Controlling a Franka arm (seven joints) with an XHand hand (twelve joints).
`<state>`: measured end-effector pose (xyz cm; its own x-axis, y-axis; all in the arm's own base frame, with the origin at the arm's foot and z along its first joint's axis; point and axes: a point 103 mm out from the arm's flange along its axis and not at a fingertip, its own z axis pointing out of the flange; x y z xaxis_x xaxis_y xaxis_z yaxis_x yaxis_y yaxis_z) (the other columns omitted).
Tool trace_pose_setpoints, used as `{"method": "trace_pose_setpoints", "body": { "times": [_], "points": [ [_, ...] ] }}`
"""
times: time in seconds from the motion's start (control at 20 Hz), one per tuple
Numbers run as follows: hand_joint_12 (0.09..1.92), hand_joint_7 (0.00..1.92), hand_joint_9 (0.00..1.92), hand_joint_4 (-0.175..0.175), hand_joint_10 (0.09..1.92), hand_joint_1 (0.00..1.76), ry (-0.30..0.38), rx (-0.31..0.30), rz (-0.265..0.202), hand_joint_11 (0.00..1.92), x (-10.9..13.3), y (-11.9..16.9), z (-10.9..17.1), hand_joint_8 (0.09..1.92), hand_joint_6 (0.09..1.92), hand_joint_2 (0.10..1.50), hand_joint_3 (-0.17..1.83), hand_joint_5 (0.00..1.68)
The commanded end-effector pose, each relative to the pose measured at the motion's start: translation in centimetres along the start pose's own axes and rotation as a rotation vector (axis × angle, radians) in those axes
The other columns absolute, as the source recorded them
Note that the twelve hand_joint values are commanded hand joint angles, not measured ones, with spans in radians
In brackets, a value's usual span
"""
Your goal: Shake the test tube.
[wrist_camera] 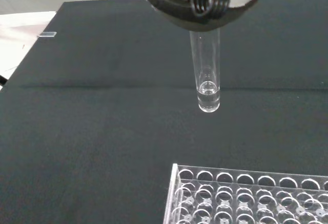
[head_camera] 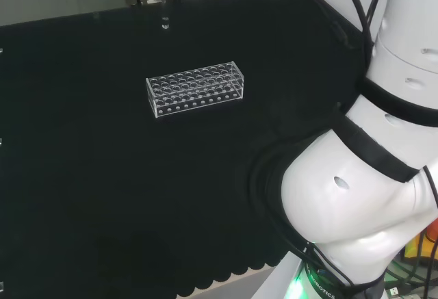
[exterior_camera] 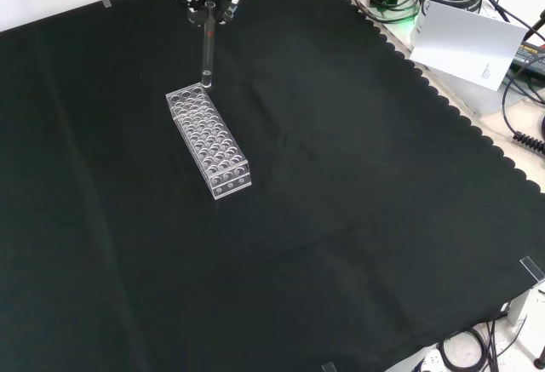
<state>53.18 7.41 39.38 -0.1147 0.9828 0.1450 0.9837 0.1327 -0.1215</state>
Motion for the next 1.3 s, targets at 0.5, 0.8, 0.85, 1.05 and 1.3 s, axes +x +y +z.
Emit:
{"method": "trace_pose_setpoints", "body": {
  "times": [0.5,0.8,0.85,1.05,1.3],
  "points": [
    [1.09,1.3,1.25,-0.175,0.51,1.42,-0.116,0.035,0.314,1.03,-14.4,-4.3,0.3,0.83,0.09,0.98,0.0,1.36],
    [1.09,1.3,1.25,-0.175,0.51,1.42,-0.173,0.042,0.439,1.03,-20.1,-6.7,-0.1,0.83,0.09,0.98,0.0,1.36],
    [1.09,1.3,1.25,-0.175,0.51,1.42,-0.174,0.039,0.454,1.03,-20.7,-6.9,-0.3,0.83,0.09,0.98,0.0,1.36],
    [1.09,1.3,1.24,-0.175,0.52,1.42,-0.179,0.033,0.456,1.03,-20.8,-6.6,-0.8,0.83,0.09,0.98,0.0,1.36],
    [1.09,1.3,1.24,-0.175,0.52,1.42,-0.135,0.03,0.386,1.03,-17.5,-4.7,-0.2,0.83,0.09,0.98,0.0,1.36]
  ]
}}
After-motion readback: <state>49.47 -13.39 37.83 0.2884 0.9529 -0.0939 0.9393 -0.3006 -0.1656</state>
